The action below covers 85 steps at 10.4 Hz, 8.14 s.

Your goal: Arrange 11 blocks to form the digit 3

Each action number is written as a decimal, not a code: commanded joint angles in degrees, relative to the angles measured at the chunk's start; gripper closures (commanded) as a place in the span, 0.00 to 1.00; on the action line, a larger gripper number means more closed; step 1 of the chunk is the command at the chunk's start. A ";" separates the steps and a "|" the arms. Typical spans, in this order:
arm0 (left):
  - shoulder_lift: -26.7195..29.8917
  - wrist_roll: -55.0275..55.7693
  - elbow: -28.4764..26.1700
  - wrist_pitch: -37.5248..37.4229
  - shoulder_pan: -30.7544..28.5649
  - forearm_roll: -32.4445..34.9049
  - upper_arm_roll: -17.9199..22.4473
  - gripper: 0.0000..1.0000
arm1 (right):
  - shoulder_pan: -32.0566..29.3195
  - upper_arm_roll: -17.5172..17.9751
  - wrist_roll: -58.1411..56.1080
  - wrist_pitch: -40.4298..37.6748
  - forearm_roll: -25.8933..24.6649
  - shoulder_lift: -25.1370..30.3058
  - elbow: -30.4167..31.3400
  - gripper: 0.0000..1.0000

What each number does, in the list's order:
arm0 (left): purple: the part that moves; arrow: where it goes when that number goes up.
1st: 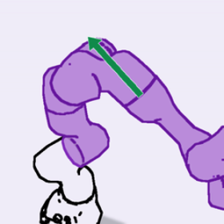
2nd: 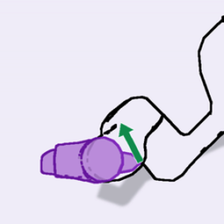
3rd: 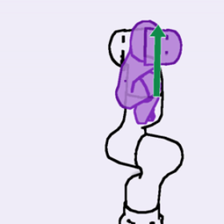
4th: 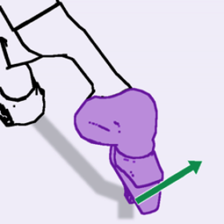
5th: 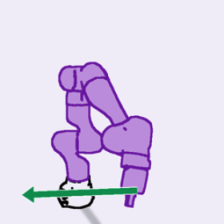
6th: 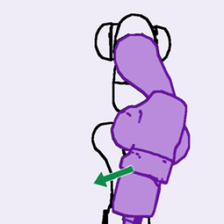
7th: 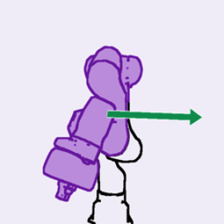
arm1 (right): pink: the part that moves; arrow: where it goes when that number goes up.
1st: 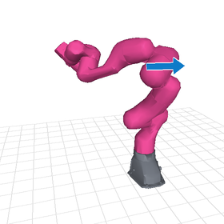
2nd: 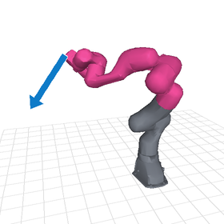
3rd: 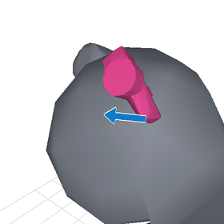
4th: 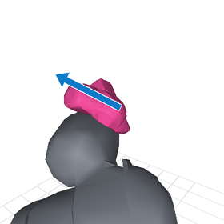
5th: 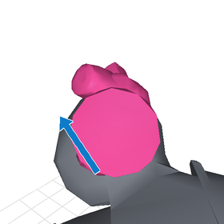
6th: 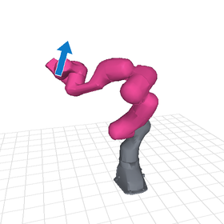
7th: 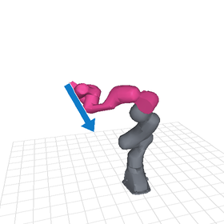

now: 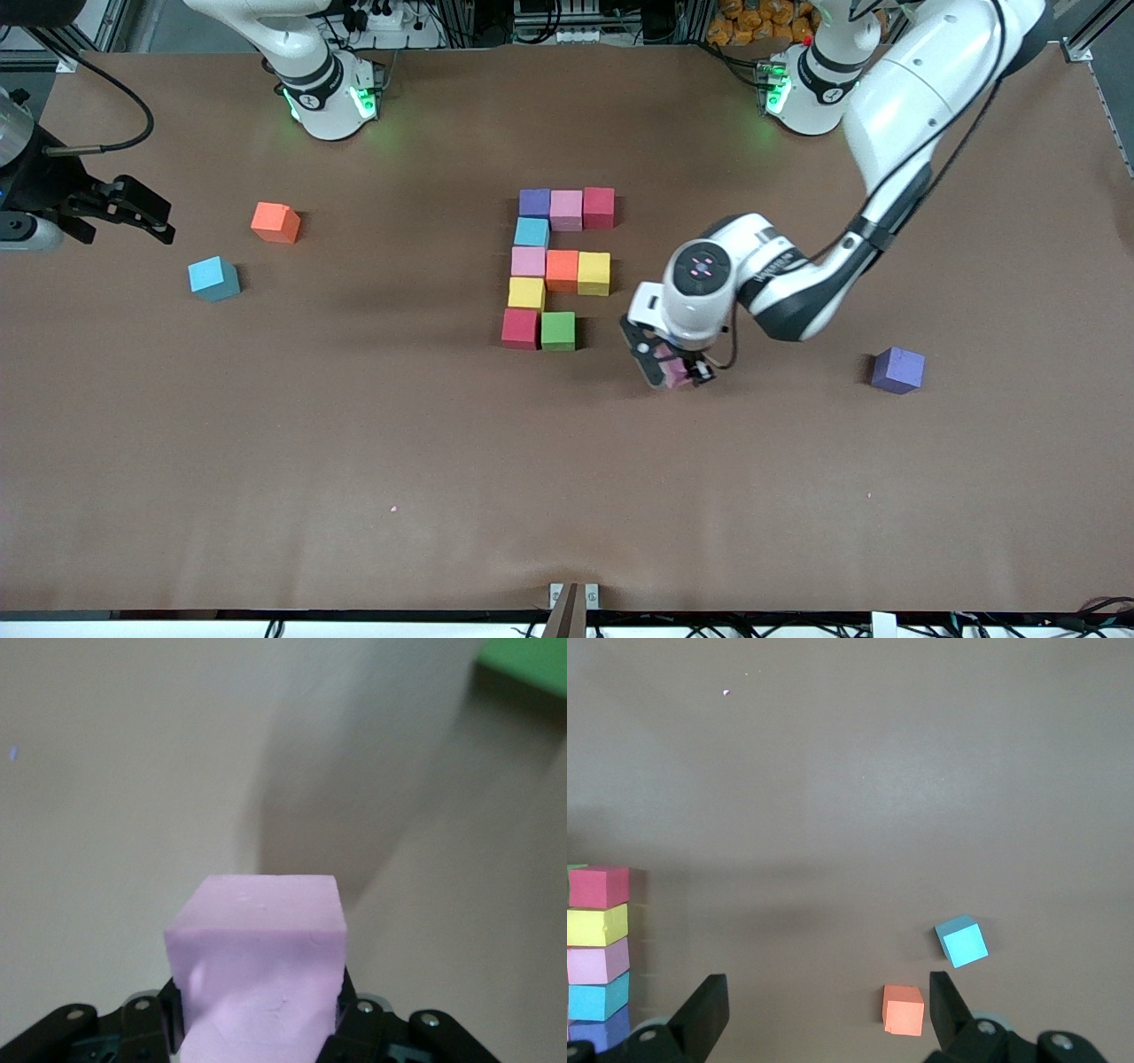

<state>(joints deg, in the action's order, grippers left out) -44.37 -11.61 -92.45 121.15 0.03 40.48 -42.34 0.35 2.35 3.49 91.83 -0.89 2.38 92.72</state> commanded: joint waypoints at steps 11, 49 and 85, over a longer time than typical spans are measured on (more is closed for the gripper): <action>-4.59 -8.96 6.67 -0.65 14.64 -4.79 5.34 0.75 | -0.53 -0.33 -0.33 -0.34 0.80 0.43 1.06 0.00; -7.05 -11.89 9.74 4.27 21.32 -5.31 10.79 0.00 | -0.53 -0.42 -1.12 1.16 1.68 0.35 1.15 0.00; 26.52 36.04 8.78 -29.74 -11.11 -24.83 7.18 0.00 | -2.73 -0.42 -4.03 2.30 4.14 0.17 1.15 0.00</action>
<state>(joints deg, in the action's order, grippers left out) -19.37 24.59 -81.86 91.95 -10.62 16.56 -34.99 -1.58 1.50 0.23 93.89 1.79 2.34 93.71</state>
